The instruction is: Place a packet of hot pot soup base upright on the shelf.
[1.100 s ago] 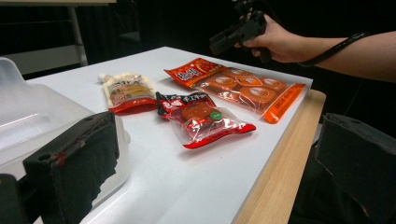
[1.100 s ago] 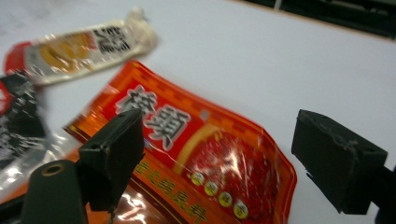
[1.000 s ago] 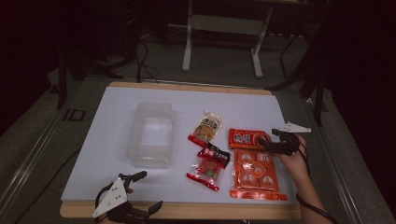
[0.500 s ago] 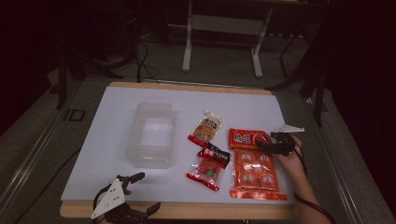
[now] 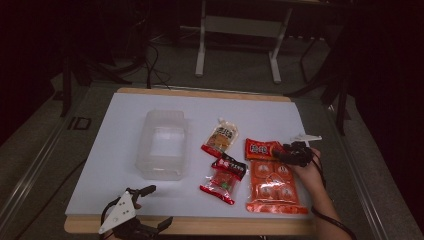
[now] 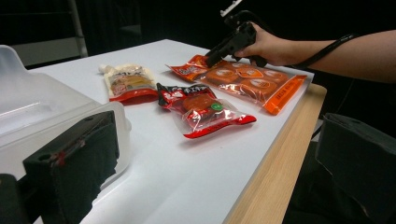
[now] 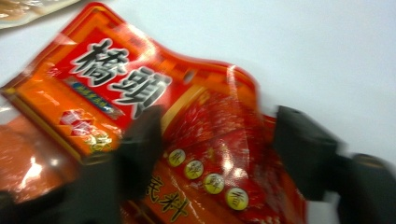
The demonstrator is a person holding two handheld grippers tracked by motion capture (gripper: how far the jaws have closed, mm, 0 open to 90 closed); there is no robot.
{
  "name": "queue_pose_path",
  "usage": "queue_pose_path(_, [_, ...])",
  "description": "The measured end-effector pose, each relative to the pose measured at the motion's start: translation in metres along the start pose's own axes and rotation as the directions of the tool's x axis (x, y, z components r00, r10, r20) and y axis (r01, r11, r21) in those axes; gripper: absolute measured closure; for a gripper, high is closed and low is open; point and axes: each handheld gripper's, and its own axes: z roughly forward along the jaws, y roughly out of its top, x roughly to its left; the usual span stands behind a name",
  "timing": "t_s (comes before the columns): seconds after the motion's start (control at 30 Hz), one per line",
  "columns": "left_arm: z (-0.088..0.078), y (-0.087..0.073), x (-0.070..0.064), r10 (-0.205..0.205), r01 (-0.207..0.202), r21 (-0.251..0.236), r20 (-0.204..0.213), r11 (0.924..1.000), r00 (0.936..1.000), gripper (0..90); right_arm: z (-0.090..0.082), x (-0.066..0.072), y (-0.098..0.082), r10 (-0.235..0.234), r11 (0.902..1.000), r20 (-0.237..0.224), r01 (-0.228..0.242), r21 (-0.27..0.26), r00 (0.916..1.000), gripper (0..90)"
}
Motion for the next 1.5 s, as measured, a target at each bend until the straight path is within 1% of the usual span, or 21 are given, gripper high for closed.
queue_pose_path(0.03, [0.0,0.0,0.0,0.001,-0.001,0.0,0.002,1.0,1.0,0.0,0.0,0.001,0.0,0.008,1.0,0.003,-0.008,0.003,1.0,48.7])
queue_pose_path(0.13, [0.0,0.0,-0.001,0.001,-0.001,0.0,0.001,1.0,1.0,0.0,-0.001,0.005,0.002,0.007,0.9999,0.018,-0.007,0.012,0.9998,60.9])
queue_pose_path(0.2, [0.0,0.0,0.0,0.001,-0.001,0.001,0.0,1.0,1.0,0.0,0.0,0.008,0.003,-0.002,0.9999,0.024,0.002,0.011,0.9997,67.9])
queue_pose_path(0.3, [0.0,0.0,0.0,0.001,-0.001,0.003,0.0,1.0,1.0,0.0,-0.001,0.009,0.004,0.001,0.9999,0.018,-0.002,0.017,0.9998,80.8])
queue_pose_path(0.37, [0.0,0.0,0.0,0.001,-0.001,0.003,0.001,1.0,1.0,0.0,-0.002,0.009,0.005,0.017,0.9996,0.005,-0.017,0.023,0.9998,84.2])
queue_pose_path(0.43, [0.001,0.0,0.0,0.002,-0.002,0.003,0.001,1.0,1.0,0.0,-0.003,0.01,0.006,0.006,0.9995,0.01,-0.006,0.032,0.9999,85.5])
queue_pose_path(0.5, [0.0,0.0,0.0,0.003,-0.003,0.003,-0.004,1.0,1.0,0.0,-0.004,0.009,0.008,0.035,0.9988,-0.001,-0.035,0.035,0.9994,86.6])
queue_pose_path(0.53, [0.0,0.001,0.0,0.002,-0.002,0.002,-0.002,1.0,1.0,0.0,-0.005,0.009,0.009,0.03,0.9989,0.001,-0.03,0.037,0.9995,87.3])
queue_pose_path(0.6, [-0.001,0.001,0.0,-0.002,0.002,0.0,-0.004,1.0,1.0,0.0,-0.009,0.01,0.011,0.049,0.9985,-0.009,-0.049,0.024,0.9987,88.2])
queue_pose_path(0.67, [0.0,0.001,0.001,-0.004,0.004,0.001,-0.004,1.0,1.0,0.0,-0.013,0.01,0.014,0.05,0.9986,-0.012,-0.05,0.015,0.9987,88.7])
queue_pose_path(0.77, [0.0,0.001,0.0,-0.002,0.002,0.003,-0.003,1.0,1.0,0.0,-0.019,0.012,0.018,0.036,0.9993,-0.009,-0.036,0.007,0.9993,88.8])
queue_pose_path(0.83, [0.0,0.001,0.0,-0.001,0.001,0.003,-0.003,1.0,1.0,0.0,-0.021,0.013,0.019,0.036,0.9993,-0.008,-0.036,0.003,0.9993,88.8])
queue_pose_path(0.87, [0.0,0.001,0.0,-0.001,0.001,0.002,-0.005,1.0,1.0,0.0,-0.025,0.014,0.02,0.023,0.9997,0.0,-0.023,-0.005,0.9997,88.9])
queue_pose_path(1.0, [0.0,0.001,0.001,-0.006,0.006,0.002,-0.006,1.0,1.0,0.0,-0.033,0.015,0.022,0.031,0.9991,-0.004,-0.032,-0.027,0.9995,89.0])
queue_pose_path(1.13, [0.001,0.001,0.001,-0.009,0.009,0.002,-0.004,1.0,1.0,0.0,-0.042,0.018,0.025,0.014,0.9989,0.003,-0.014,-0.046,0.9999,89.1])
queue_pose_path(1.27, [0.001,0.0,0.001,-0.01,0.01,0.002,-0.004,0.9999,0.9999,0.0,-0.053,0.023,0.029,0.003,0.9967,0.01,-0.002,-0.081,0.9999,89.2])
queue_pose_path(1.4, [0.002,0.0,0.001,-0.014,0.014,0.003,-0.002,0.9999,0.9999,0.0,-0.065,0.029,0.034,-0.02,0.9932,0.019,0.022,-0.114,0.9996,89.1])
queue_pose_path(1.43, [0.002,0.0,0.001,-0.014,0.014,0.003,-0.002,0.9999,0.9999,0.0,-0.065,0.029,0.034,-0.02,0.9932,0.019,0.022,-0.114,0.9996,89.1])
queue_pose_path(1.5, [0.002,0.0,0.001,-0.016,0.016,0.002,-0.003,0.9999,0.9999,0.0,-0.072,0.03,0.036,-0.019,0.9911,0.009,0.02,-0.132,0.9998,89.0])
